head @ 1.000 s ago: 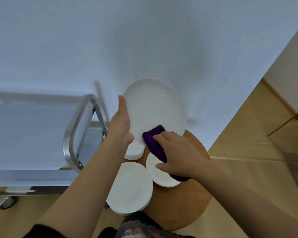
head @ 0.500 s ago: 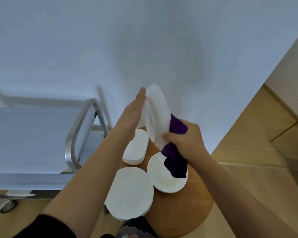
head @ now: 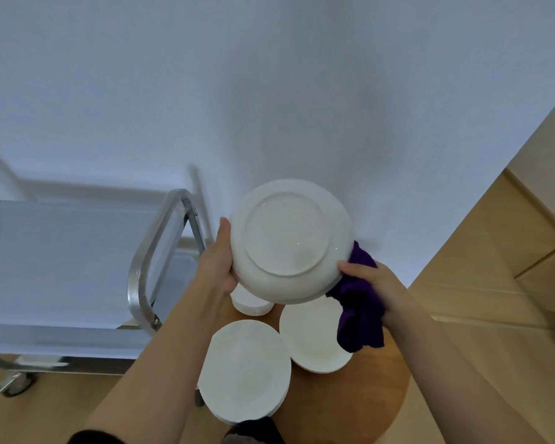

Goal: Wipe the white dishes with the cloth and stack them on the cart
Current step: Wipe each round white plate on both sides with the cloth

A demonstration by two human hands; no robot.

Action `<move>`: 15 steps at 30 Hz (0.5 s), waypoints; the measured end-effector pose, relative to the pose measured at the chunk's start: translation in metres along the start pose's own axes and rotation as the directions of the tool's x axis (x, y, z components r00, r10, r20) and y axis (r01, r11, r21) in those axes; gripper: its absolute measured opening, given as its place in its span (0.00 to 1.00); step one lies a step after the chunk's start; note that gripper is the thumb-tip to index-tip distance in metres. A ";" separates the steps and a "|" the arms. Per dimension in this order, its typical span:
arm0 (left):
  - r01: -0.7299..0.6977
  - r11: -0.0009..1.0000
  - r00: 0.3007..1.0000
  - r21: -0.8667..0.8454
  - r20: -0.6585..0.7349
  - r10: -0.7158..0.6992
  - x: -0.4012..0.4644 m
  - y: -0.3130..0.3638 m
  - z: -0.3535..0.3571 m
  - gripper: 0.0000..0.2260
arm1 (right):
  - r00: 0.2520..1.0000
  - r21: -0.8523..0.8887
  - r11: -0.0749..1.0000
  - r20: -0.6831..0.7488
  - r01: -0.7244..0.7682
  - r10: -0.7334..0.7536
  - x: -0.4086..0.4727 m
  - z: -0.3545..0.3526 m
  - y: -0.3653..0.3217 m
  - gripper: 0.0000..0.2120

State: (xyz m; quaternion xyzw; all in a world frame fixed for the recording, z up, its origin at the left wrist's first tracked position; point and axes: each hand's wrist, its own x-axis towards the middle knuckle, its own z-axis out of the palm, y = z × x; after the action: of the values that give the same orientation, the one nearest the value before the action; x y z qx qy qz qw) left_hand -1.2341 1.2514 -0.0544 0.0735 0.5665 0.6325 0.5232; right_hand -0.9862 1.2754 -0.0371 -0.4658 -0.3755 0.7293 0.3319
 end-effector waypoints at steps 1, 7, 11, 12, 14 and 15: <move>-0.062 0.995 0.997 0.076 -0.050 0.066 0.000 0.006 0.001 0.22 | 0.994 -0.010 1.000 -0.107 0.003 -0.004 0.002 0.000 -0.002 0.21; -0.425 0.645 0.860 0.635 0.062 0.507 -0.012 0.026 0.013 0.23 | 0.864 -0.143 0.872 -0.132 0.468 -0.486 0.002 0.026 -0.045 0.16; -0.547 0.471 0.778 0.692 0.212 0.591 -0.034 0.026 0.037 0.22 | 0.810 -0.583 0.566 0.357 0.583 -0.466 0.005 0.077 -0.065 0.41; -0.571 0.452 0.765 0.686 0.244 0.596 -0.039 0.028 0.039 0.23 | 0.799 -0.677 0.431 0.448 0.596 -0.401 0.007 0.083 -0.068 0.42; -0.609 0.418 0.746 0.674 0.307 0.591 -0.047 0.034 0.036 0.23 | 0.773 -0.742 0.236 0.558 0.628 -0.301 0.009 0.081 -0.077 0.40; -0.626 0.382 0.732 0.679 0.345 0.588 -0.050 0.037 0.034 0.23 | 0.762 -0.746 0.179 0.590 0.641 -0.269 0.008 0.079 -0.083 0.39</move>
State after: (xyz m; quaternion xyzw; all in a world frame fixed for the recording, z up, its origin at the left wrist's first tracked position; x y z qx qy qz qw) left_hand -1.2102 1.2425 0.0120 0.5018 0.6967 0.4777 0.1862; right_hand -1.0510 1.3044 0.0525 -0.3023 -0.8891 0.3113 0.1453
